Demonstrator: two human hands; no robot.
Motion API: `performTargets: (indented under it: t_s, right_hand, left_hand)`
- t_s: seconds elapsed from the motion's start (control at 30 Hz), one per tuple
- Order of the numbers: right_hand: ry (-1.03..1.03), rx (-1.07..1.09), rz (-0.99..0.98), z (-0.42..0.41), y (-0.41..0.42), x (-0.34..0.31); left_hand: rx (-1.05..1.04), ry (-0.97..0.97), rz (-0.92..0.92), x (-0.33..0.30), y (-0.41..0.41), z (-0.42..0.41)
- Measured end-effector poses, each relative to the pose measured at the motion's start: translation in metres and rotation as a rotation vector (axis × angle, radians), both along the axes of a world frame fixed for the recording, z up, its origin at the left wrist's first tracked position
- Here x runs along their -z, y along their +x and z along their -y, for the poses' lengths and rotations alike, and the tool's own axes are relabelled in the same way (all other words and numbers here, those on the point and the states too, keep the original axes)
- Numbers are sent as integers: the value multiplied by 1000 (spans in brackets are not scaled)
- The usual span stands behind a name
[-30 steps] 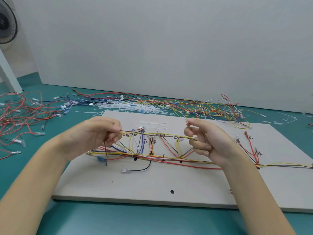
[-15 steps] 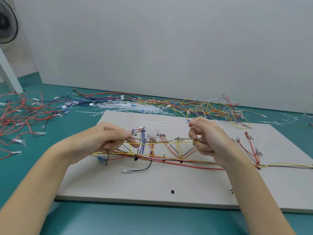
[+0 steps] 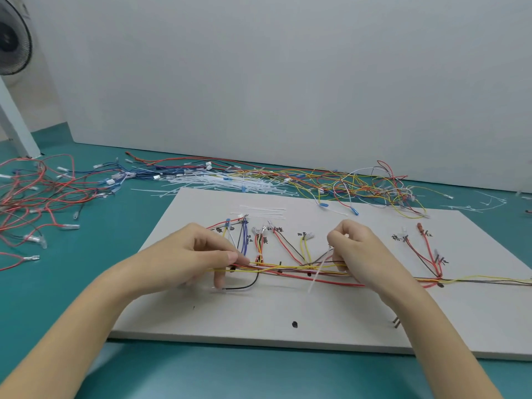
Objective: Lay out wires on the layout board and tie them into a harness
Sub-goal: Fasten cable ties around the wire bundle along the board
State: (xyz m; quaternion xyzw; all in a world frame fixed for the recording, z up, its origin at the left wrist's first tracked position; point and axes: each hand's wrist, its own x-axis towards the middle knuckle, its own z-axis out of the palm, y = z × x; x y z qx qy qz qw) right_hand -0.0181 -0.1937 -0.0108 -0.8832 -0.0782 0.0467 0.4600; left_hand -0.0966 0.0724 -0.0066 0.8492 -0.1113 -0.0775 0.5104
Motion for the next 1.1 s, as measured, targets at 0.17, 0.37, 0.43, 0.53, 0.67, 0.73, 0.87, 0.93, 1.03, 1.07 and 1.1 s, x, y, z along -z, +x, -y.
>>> performTargets:
  t_s: [0.17,0.37,0.43,0.53,0.67,0.73,0.87,0.93,1.03,1.07,1.1]
  right_hand:
    - [-24,58,15,9,1,4]
    - [-79,73,19,7,4,12]
    - [-68,69,19,6,3,12]
    - [-27,55,44,4,2,12]
    - [14,18,69,-3,-2,13]
    - [40,6,82,-5,-3,12]
    - [73,-14,105,-9,-5,12]
    - [90,-34,109,-10,-7,11]
    - [153,-74,95,-10,-9,9]
    - [185,-88,90,-11,-10,8]
    - [214,-101,86,-11,-11,7]
  left_hand:
    - [14,-7,16,-2,-4,-4]
    - [11,-3,-86,5,-12,-3]
    - [-7,-42,-105,4,-14,-5]
    - [18,-27,-120,2,-17,-6]
    - [9,32,-129,-2,-14,2]
    - [-24,46,-103,-4,-12,11]
    - [-51,-4,16,-2,-6,41]
    - [-42,-39,33,2,-3,57]
    - [-73,-100,14,11,1,77]
    - [-86,-111,7,14,1,83]
    - [-85,-131,-4,16,2,88]
